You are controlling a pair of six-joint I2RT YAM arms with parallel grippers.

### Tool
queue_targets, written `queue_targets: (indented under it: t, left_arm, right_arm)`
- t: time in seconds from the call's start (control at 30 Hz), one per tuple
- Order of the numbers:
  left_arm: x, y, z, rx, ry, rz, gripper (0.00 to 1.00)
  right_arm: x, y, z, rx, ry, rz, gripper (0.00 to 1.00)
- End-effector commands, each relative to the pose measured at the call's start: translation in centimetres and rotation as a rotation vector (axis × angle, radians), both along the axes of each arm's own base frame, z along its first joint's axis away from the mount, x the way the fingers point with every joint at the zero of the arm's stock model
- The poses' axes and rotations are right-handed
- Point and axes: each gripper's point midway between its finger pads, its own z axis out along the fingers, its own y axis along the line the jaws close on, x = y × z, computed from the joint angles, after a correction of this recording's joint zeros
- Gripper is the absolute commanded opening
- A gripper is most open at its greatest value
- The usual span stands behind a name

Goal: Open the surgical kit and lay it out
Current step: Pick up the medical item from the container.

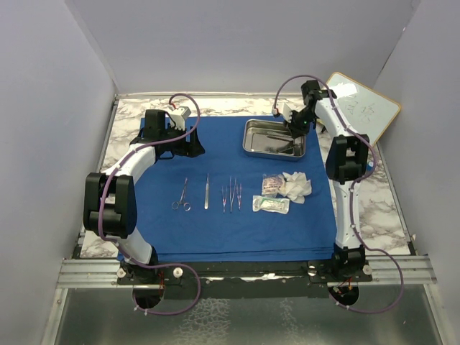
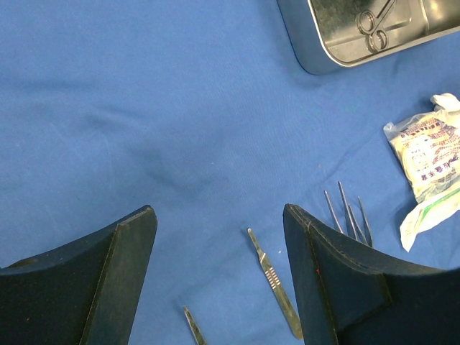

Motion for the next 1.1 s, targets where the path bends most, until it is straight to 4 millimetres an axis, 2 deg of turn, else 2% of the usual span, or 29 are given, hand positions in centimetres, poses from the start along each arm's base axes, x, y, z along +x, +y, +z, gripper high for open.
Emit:
queue_targets:
  t: [0.0,0.27,0.33,0.43,0.6,0.73,0.87,1.07]
  left_arm:
    - [-0.2,-0.1,0.6,-0.022,-0.018,-0.01,0.74]
    - [-0.1,-0.3,1.1,-0.037,-0.023,-0.009,0.74]
    - [-0.1,-0.4,1.6,-0.048,-0.031,-0.013,0.74]
    - [-0.2,-0.8,2.5,-0.068,-0.052,-0.028,0.74]
    - [-0.9,-1.9,4.4,-0.124,-0.082,-0.091,0.73]
    - [-1.4,-2.7,6.4,-0.153,-0.116,-0.152,0.71]
    - [-2.3,-3.2,8.3,-0.152,-0.158,-0.237,0.7]
    - [-5.2,-4.2,10.6,-0.185,-0.169,-0.408,0.68]
  right_arm:
    - [0.0,1.0,4.8,0.078,-0.074,0.006,0.01]
    - [-1.2,1.5,6.8,0.121,-0.074,0.003,0.01]
    - [-1.6,2.0,7.7,0.151,-0.075,0.002,0.01]
    - [-2.5,2.9,10.2,0.209,-0.094,0.011,0.01]
    - [-5.1,4.9,13.0,0.252,-0.127,0.051,0.01]
    - [-7.9,7.4,13.7,0.224,-0.16,0.112,0.01]
    - [-11.1,11.2,14.1,0.182,-0.202,0.212,0.01]
    - [-15.8,16.4,14.7,0.137,-0.275,0.351,0.01]
